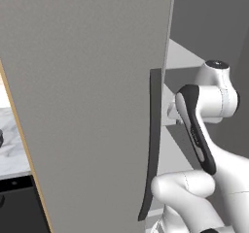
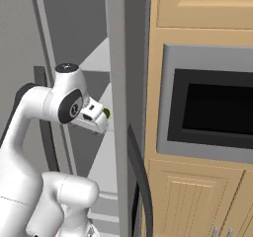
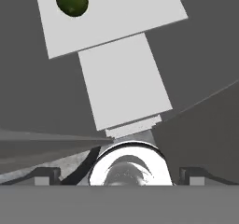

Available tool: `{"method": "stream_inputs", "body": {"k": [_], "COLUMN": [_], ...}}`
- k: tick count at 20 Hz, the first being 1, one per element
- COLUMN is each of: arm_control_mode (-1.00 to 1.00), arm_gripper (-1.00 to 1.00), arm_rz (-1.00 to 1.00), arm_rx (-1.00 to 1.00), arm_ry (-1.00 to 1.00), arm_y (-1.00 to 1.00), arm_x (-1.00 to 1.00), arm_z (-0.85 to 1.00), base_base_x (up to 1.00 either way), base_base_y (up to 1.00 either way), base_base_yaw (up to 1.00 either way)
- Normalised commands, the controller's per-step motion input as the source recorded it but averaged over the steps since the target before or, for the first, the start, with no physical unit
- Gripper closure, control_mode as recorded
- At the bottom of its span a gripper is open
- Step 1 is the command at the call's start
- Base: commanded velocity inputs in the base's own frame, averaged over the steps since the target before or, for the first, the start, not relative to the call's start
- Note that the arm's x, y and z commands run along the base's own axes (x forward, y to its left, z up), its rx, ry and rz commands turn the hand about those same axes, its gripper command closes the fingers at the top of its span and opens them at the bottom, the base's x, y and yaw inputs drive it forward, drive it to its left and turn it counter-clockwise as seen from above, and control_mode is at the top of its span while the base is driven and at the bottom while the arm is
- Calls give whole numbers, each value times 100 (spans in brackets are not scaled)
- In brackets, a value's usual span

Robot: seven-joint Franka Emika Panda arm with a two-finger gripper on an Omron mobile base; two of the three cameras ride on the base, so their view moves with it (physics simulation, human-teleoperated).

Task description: Take the lime and squash out of the freezer and place them in the tupperware container on the counter. Then put the tupperware containing the vegetables back in the freezer.

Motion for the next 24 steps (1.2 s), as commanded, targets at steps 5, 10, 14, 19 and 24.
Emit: {"method": "stream_inputs", "body": {"k": [5,10,14,19,24], "arm_control_mode": [-100,-100,-100,-100,-100], "arm_gripper": [-100,-100,-100,-100,-100], "arm_rz": [0,0,0,0,0], "arm_rx": [0,0,3,8,14], "arm_ry": [-14,-14,-2,0,0], "arm_y": [-33,-15,0,0,0], "arm_x": [60,72,84,47,22], "arm_z": [-3,-1,-13,-25,-28], "base_base_x": [0,0,0,0,0], "base_base_y": [0,0,0,0,0], "base_base_yaw": [0,0,0,0,0]}}
